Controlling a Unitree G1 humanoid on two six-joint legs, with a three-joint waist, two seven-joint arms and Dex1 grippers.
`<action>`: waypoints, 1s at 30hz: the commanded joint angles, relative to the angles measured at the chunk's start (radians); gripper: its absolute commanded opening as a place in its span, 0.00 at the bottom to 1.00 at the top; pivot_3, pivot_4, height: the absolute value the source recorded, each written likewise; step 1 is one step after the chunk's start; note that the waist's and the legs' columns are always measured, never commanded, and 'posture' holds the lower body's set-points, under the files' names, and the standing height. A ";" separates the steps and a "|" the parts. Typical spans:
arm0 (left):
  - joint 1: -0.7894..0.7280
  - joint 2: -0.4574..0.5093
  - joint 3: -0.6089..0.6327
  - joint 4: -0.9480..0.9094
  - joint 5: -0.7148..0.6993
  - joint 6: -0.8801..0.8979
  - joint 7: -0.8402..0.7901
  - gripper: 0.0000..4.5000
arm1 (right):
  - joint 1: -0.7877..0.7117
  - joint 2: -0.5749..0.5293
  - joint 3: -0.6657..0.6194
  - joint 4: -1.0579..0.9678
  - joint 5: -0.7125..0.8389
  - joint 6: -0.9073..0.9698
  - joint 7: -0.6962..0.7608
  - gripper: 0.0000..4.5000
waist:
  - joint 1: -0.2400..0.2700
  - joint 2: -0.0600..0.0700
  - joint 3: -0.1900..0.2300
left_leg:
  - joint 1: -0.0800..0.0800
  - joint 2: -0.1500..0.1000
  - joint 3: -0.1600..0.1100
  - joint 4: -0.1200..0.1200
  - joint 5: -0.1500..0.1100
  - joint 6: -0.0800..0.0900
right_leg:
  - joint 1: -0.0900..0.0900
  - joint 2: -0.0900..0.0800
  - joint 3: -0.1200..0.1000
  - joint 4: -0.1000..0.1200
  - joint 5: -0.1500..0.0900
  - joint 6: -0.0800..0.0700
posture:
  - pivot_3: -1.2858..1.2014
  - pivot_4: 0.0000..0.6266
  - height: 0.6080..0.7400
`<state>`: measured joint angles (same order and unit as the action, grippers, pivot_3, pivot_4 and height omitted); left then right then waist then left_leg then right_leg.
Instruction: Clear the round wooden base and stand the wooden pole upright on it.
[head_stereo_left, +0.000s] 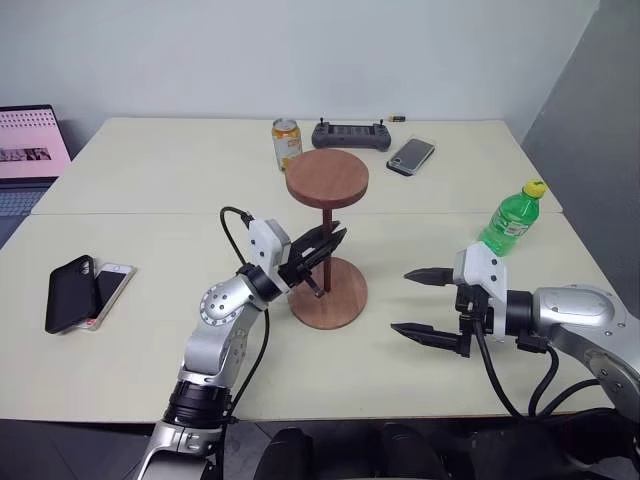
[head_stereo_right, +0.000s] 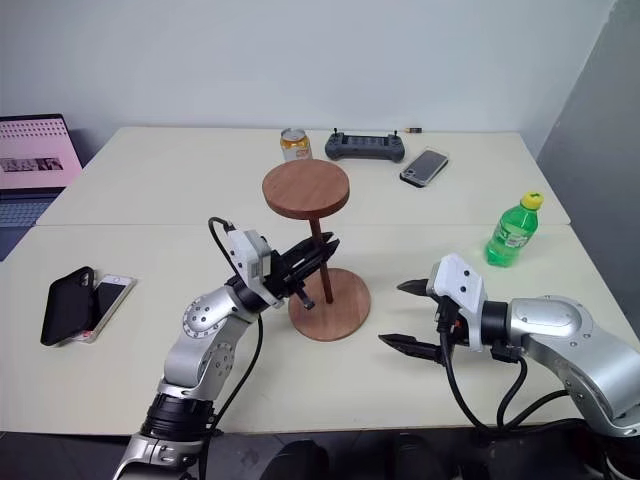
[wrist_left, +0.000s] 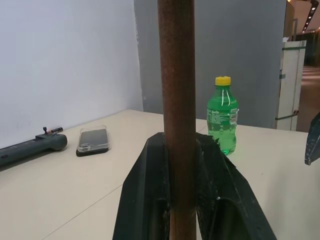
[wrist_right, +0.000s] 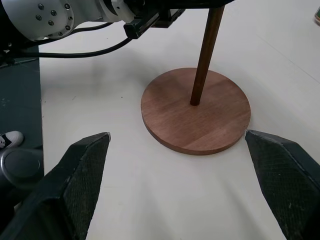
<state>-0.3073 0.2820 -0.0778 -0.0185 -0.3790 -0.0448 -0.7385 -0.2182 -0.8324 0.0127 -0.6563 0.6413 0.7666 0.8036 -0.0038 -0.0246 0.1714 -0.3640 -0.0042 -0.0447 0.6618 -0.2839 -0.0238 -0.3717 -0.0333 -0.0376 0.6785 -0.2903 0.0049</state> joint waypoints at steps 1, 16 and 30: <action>0.045 0.049 0.000 0.105 0.085 0.038 0.023 0.06 | -0.019 0.009 -0.015 -0.022 0.001 -0.033 0.003 1.00 | 0.000 0.000 0.000 | 0.000 0.000 0.000 0.000 0.000 0.000 | 0.000 0.000 0.000 0.000 0.000 0.000 | 0.52 0.24 1.00; 0.061 0.062 -0.033 0.046 0.102 0.056 -0.025 0.66 | -0.004 0.008 -0.018 -0.025 -0.005 -0.043 0.002 1.00 | 0.015 -0.005 0.006 | -0.017 -0.002 -0.003 0.002 0.000 0.000 | -0.013 -0.002 -0.003 -0.001 0.003 -0.005 | 0.52 0.24 1.00; 0.079 0.219 -0.011 -0.102 0.093 0.208 -0.120 0.66 | -0.003 0.010 -0.013 -0.016 -0.016 -0.049 0.004 1.00 | 0.012 -0.005 0.006 | -0.017 -0.002 -0.003 0.001 0.000 0.000 | -0.014 -0.002 -0.003 -0.001 0.003 -0.005 | 0.52 0.24 1.00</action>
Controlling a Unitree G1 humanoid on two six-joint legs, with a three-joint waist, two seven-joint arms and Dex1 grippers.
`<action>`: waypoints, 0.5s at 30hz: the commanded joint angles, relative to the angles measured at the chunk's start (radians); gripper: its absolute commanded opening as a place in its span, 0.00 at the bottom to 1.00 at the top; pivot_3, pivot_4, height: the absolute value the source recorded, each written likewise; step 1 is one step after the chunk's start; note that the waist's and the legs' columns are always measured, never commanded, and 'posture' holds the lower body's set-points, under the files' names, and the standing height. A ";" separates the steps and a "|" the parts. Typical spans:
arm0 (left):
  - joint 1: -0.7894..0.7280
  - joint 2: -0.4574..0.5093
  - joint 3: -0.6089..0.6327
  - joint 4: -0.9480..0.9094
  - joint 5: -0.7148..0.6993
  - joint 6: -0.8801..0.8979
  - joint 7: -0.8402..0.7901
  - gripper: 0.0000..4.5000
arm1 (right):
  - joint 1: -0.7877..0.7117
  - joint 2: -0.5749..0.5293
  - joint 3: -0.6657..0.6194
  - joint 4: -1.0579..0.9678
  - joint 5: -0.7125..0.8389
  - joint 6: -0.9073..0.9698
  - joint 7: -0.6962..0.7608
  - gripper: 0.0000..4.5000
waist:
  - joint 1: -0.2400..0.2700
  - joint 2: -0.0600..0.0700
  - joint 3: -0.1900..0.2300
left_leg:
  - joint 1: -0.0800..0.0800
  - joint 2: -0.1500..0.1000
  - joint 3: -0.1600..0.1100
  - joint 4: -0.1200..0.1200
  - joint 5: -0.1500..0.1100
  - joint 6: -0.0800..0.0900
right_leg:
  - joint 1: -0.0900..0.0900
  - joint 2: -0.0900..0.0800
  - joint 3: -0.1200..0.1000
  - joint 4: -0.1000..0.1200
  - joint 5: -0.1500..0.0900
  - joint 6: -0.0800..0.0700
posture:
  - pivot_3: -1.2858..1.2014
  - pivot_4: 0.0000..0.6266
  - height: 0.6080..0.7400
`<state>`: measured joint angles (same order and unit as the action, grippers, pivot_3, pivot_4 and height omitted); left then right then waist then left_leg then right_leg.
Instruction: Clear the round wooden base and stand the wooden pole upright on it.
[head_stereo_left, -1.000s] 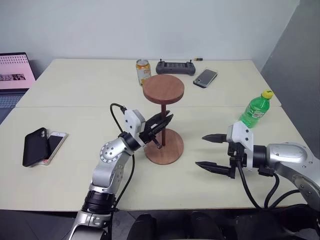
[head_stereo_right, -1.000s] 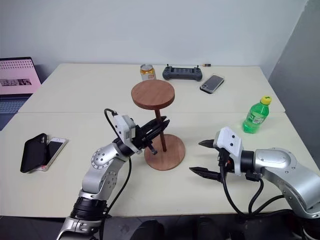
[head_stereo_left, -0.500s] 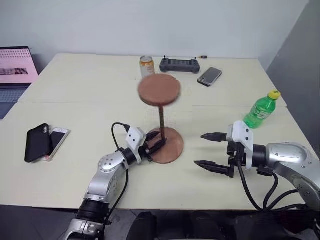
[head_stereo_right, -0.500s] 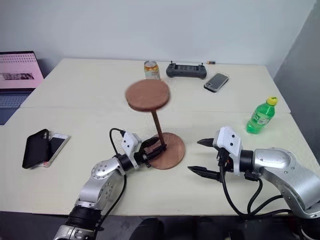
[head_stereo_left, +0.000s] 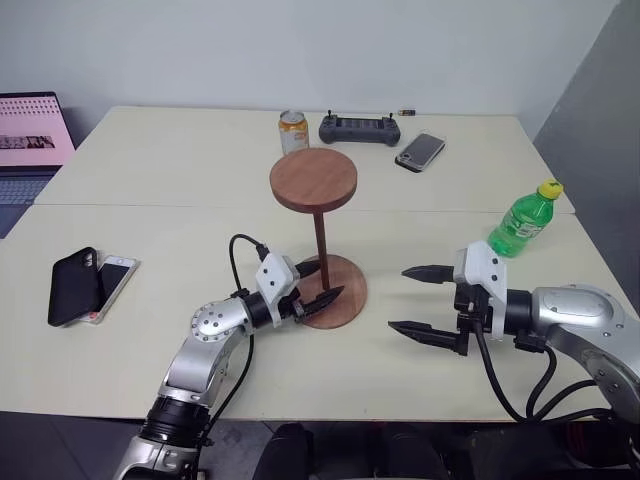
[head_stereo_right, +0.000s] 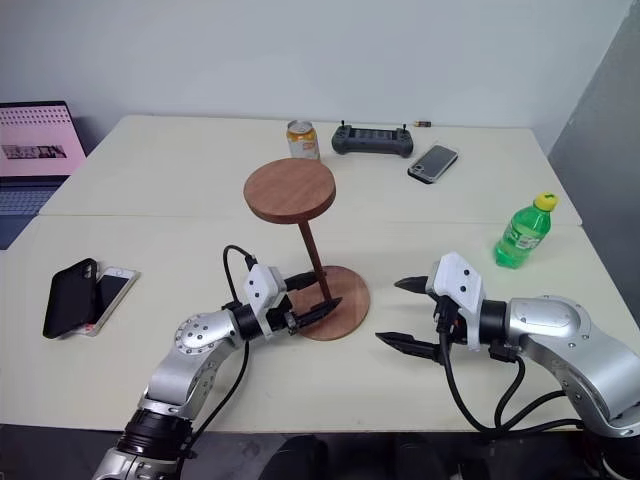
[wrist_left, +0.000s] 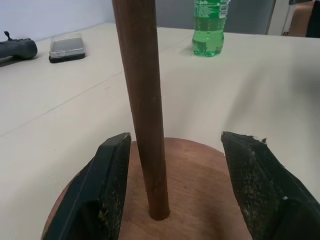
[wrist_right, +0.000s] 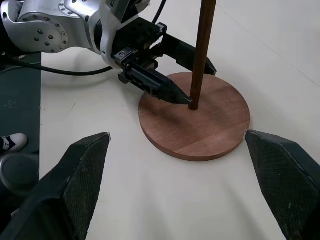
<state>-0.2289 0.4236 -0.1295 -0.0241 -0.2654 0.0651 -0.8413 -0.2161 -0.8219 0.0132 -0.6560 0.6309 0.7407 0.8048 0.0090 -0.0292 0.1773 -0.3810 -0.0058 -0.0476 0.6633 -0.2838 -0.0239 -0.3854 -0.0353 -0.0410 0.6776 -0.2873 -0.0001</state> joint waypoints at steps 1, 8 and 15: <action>0.003 0.100 0.054 -0.113 -0.030 0.132 -0.019 0.66 | -0.006 -0.001 -0.014 -0.014 -0.006 -0.025 0.004 1.00 | -0.002 0.000 0.000 | 0.000 0.000 0.000 0.000 0.000 0.000 | 0.000 0.000 0.000 0.000 0.000 0.000 | 0.52 0.24 1.00; 0.079 0.279 0.183 -0.234 -0.058 0.292 -0.021 0.66 | -0.011 -0.004 0.000 0.024 -0.044 -0.076 0.037 1.00 | -0.009 0.001 0.001 | 0.000 0.000 0.000 -0.001 0.000 0.000 | -0.001 0.000 0.000 0.000 0.000 0.000 | 0.52 0.24 1.00; 0.209 0.436 0.406 -0.308 -0.133 0.392 -0.070 0.66 | -0.009 -0.009 -0.023 0.116 -0.092 -0.210 0.120 1.00 | -0.011 0.002 0.003 | 0.000 0.001 0.000 -0.001 0.000 0.000 | -0.002 0.000 0.001 0.000 0.000 0.000 | 0.52 0.24 1.00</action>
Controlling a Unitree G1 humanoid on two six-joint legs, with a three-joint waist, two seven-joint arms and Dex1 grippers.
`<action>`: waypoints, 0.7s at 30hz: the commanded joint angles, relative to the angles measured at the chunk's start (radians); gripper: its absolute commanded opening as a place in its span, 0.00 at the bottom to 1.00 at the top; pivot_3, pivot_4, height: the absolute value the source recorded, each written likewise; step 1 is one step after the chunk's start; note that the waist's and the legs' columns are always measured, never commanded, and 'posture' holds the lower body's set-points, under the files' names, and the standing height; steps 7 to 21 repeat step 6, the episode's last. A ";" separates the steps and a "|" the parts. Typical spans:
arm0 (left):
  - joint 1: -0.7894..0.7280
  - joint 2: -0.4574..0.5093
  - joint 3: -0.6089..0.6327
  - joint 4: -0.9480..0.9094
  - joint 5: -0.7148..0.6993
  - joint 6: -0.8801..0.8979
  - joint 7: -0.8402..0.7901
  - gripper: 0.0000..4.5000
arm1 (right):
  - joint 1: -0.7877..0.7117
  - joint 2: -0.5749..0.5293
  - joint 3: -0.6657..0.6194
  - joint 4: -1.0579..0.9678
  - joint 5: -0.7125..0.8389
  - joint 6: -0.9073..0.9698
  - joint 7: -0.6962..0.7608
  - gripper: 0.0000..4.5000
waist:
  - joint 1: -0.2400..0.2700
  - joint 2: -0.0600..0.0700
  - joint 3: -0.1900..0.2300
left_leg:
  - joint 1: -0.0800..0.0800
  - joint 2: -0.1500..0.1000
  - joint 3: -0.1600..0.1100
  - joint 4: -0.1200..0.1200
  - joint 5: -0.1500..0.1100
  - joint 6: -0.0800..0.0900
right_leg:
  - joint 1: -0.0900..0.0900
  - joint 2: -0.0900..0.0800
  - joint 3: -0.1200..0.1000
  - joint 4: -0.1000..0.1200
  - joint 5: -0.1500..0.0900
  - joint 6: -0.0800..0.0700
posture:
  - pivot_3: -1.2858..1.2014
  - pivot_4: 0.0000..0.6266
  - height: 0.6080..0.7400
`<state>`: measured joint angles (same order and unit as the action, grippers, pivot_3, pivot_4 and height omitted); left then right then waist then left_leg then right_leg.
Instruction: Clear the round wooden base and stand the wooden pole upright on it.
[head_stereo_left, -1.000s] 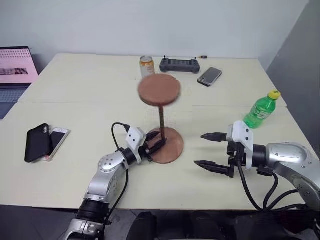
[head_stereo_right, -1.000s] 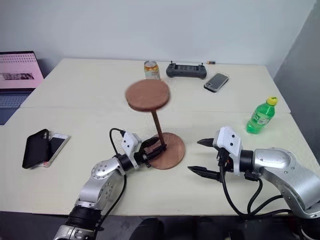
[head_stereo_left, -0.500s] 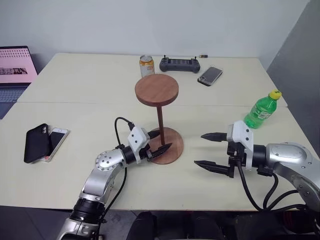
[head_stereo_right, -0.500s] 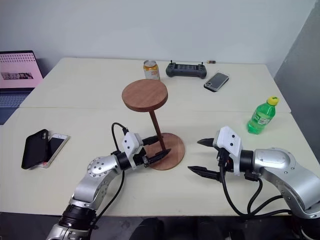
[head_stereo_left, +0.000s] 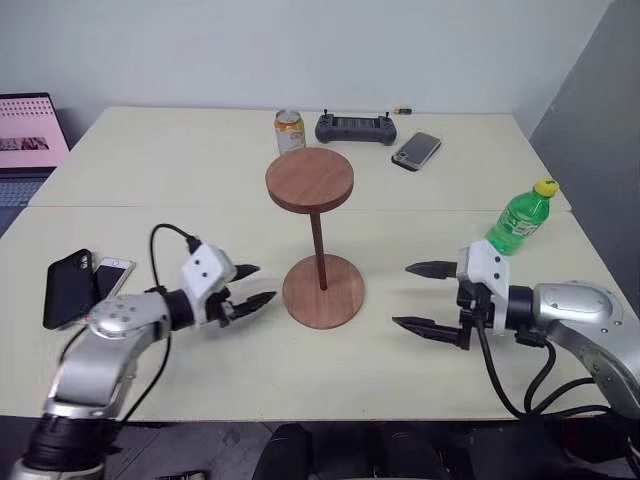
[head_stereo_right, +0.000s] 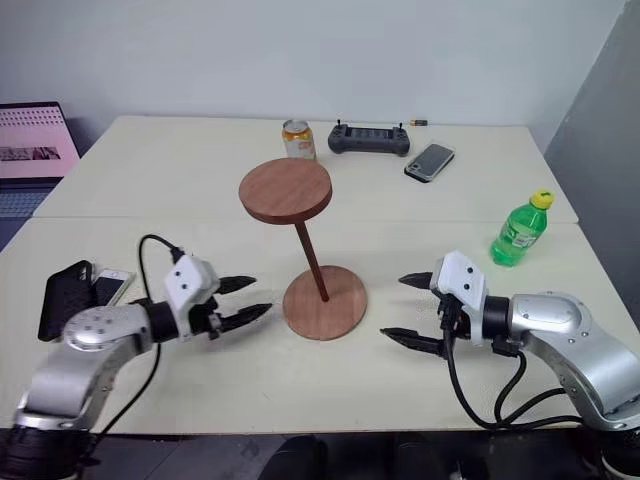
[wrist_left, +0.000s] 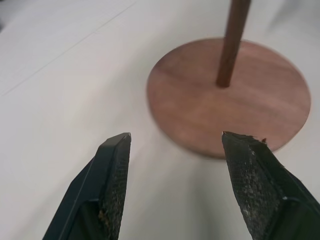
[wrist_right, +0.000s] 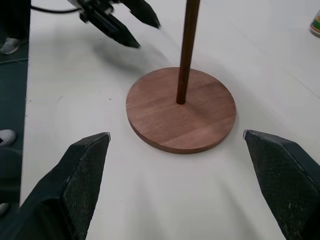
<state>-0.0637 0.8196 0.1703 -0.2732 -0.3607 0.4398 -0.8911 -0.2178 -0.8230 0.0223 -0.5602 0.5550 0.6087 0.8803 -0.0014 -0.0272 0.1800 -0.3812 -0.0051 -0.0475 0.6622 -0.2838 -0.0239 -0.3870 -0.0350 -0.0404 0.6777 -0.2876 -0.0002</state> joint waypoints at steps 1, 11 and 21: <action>0.073 0.051 0.142 -0.073 -0.047 0.023 -0.024 0.66 | -0.006 -0.011 -0.038 0.038 -0.018 -0.101 0.068 1.00 | 0.000 0.001 0.001 | 0.000 0.000 0.000 0.000 0.000 0.000 | 0.000 0.000 0.000 0.000 0.000 0.000 | 0.52 0.24 1.00; 0.158 0.047 0.237 -0.118 -0.091 0.021 -0.037 0.66 | -0.031 -0.015 -0.039 0.100 -0.012 -0.138 0.137 1.00 | 0.001 0.002 0.001 | 0.000 0.000 0.000 0.000 0.000 0.000 | 0.000 -0.001 0.000 0.000 0.000 0.000 | 0.52 0.24 1.00; 0.158 0.047 0.237 -0.118 -0.091 0.021 -0.037 0.66 | -0.031 -0.015 -0.039 0.100 -0.012 -0.138 0.137 1.00 | 0.001 0.002 0.001 | 0.000 0.000 0.000 0.000 0.000 0.000 | 0.000 -0.001 0.000 0.000 0.000 0.000 | 0.52 0.24 1.00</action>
